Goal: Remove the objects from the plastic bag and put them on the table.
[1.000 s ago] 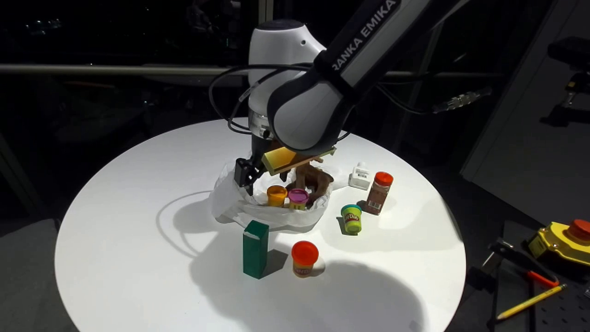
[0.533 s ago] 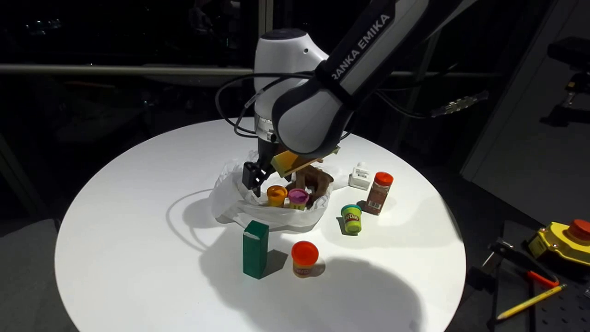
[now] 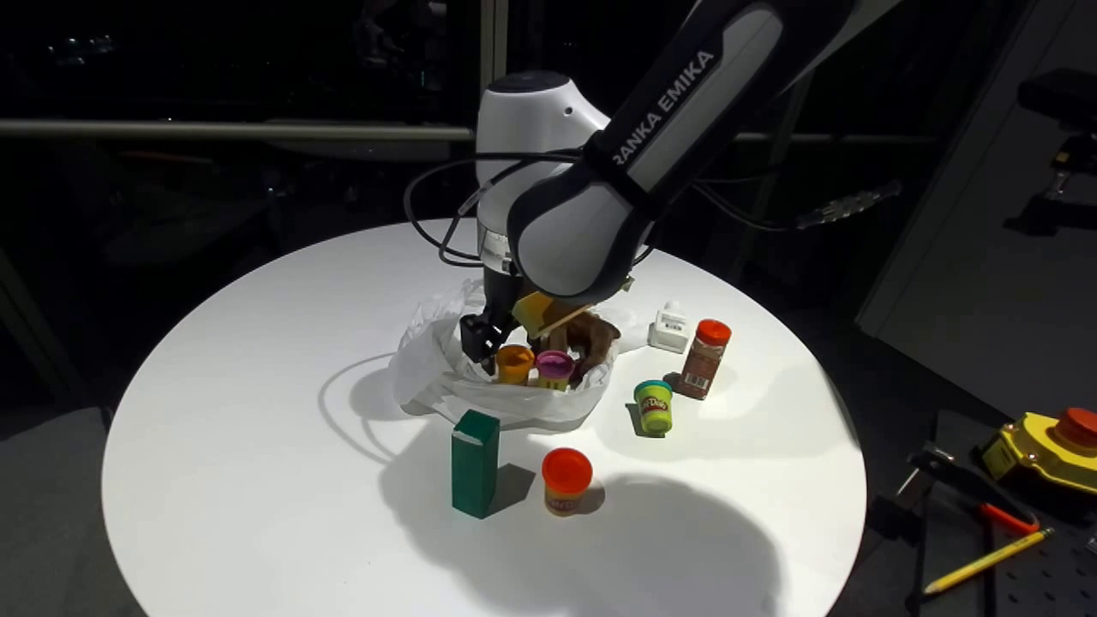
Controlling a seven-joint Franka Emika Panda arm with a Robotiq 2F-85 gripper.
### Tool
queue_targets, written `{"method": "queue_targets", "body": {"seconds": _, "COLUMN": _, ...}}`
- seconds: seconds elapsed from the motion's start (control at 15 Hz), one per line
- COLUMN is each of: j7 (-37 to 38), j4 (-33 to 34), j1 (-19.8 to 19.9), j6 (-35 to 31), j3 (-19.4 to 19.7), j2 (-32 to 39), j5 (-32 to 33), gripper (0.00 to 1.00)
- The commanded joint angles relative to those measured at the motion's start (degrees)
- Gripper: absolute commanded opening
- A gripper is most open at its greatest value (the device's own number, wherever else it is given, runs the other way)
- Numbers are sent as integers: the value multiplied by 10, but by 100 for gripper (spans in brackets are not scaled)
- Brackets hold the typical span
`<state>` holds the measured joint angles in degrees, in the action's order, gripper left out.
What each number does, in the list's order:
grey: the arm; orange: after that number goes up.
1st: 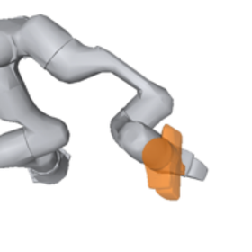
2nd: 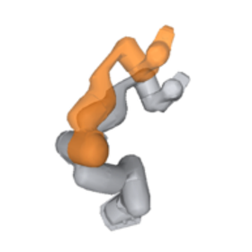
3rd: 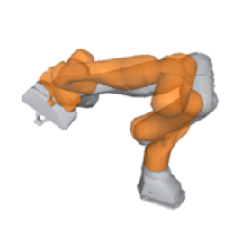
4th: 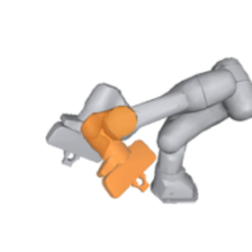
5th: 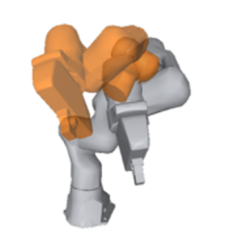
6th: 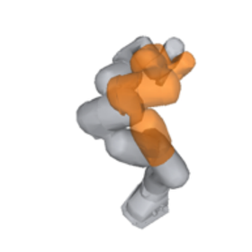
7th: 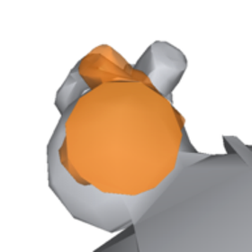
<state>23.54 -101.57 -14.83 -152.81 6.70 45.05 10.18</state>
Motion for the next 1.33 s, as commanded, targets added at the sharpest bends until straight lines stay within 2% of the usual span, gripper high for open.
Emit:
{"method": "queue_targets", "body": {"seconds": 0.0, "j7": -27, "j4": 16, "j1": 12, "j6": 5, "j3": -8, "j2": 2, "j5": -20, "gripper": 49}}
{"method": "queue_targets", "body": {"seconds": 0.2, "j7": -15, "j4": 17, "j1": 1, "j6": 15, "j3": 6, "j2": -2, "j5": -14, "gripper": 27}}
{"method": "queue_targets", "body": {"seconds": 0.27, "j7": -10, "j4": 16, "j1": -2, "j6": 29, "j3": 10, "j2": -8, "j5": -13, "gripper": 24}}
{"method": "queue_targets", "body": {"seconds": 0.73, "j7": 76, "j4": 13, "j1": -56, "j6": 80, "j3": 85, "j2": -70, "j5": 32, "gripper": 24}}
{"method": "queue_targets", "body": {"seconds": 0.87, "j7": 90, "j4": 20, "j1": -57, "j6": 98, "j3": 88, "j2": -77, "j5": 43, "gripper": 24}}
{"method": "queue_targets", "body": {"seconds": 0.93, "j7": 86, "j4": 23, "j1": -50, "j6": 105, "j3": 78, "j2": -79, "j5": 41, "gripper": 30}}
{"method": "queue_targets", "body": {"seconds": 1.0, "j7": 76, "j4": 23, "j1": -40, "j6": 109, "j3": 64, "j2": -81, "j5": 33, "gripper": 71}}
{"method": "queue_targets", "body": {"seconds": 1.07, "j7": 65, "j4": 24, "j1": -31, "j6": 112, "j3": 52, "j2": -80, "j5": 25, "gripper": 67}}
{"method": "queue_targets", "body": {"seconds": 1.13, "j7": 46, "j4": 24, "j1": -18, "j6": 113, "j3": 34, "j2": -78, "j5": 11, "gripper": 67}}
{"method": "queue_targets", "body": {"seconds": 1.27, "j7": 15, "j4": 30, "j1": 7, "j6": 120, "j3": -1, "j2": -70, "j5": -20, "gripper": 79}}
